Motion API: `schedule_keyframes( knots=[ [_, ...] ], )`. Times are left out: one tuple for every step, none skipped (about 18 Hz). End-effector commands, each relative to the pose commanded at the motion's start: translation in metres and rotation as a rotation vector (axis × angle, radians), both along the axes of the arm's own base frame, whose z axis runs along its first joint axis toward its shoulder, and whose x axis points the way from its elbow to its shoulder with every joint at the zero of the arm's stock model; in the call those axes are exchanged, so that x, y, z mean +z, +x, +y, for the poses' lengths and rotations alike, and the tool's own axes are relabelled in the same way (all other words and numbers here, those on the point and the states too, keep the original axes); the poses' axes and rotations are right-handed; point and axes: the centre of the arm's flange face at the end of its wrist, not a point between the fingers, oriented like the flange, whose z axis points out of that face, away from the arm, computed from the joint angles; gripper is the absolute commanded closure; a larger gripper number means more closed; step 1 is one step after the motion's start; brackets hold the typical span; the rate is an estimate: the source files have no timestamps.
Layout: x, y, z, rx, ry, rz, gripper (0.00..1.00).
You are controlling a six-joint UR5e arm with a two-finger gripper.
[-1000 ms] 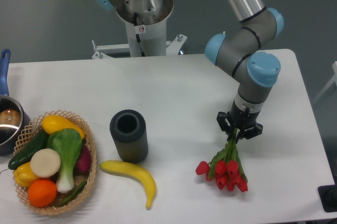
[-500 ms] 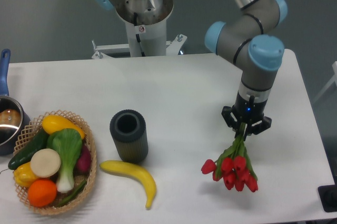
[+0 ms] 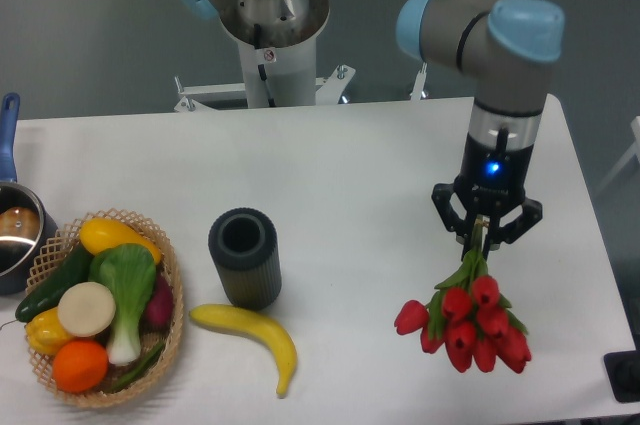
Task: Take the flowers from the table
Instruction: 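Lift the gripped red tulips up off the table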
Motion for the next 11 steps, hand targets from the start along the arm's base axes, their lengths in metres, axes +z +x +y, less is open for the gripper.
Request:
schedule_keyframes(
  knots=[
    [0.007, -0.001, -0.005, 0.001, 0.029, -0.006, 0.72],
    [0.011, -0.001, -0.008, -0.001, 0.051, -0.011, 0.72],
    [0.015, -0.001, -0.011, -0.002, 0.068, -0.013, 0.72],
    [0.018, -0.003, -0.017, 0.005, 0.078, -0.014, 0.72],
    [0.018, -0.004, -0.019, 0.006, 0.082, -0.014, 0.72],
    [0.017, -0.002, -0.02, 0.005, 0.08, -0.016, 0.72],
    [0.018, -0.002, -0.022, 0.008, 0.081, -0.015, 0.72],
    [0.019, -0.002, -0.022, 0.008, 0.081, -0.013, 0.72],
    [0.019, -0.002, -0.023, 0.01, 0.081, -0.013, 0.72],
    [0.024, -0.001, -0.025, 0.011, 0.084, -0.005, 0.72],
    [0.025, -0.001, -0.029, 0.015, 0.087, -0.006, 0.72]
  ],
)
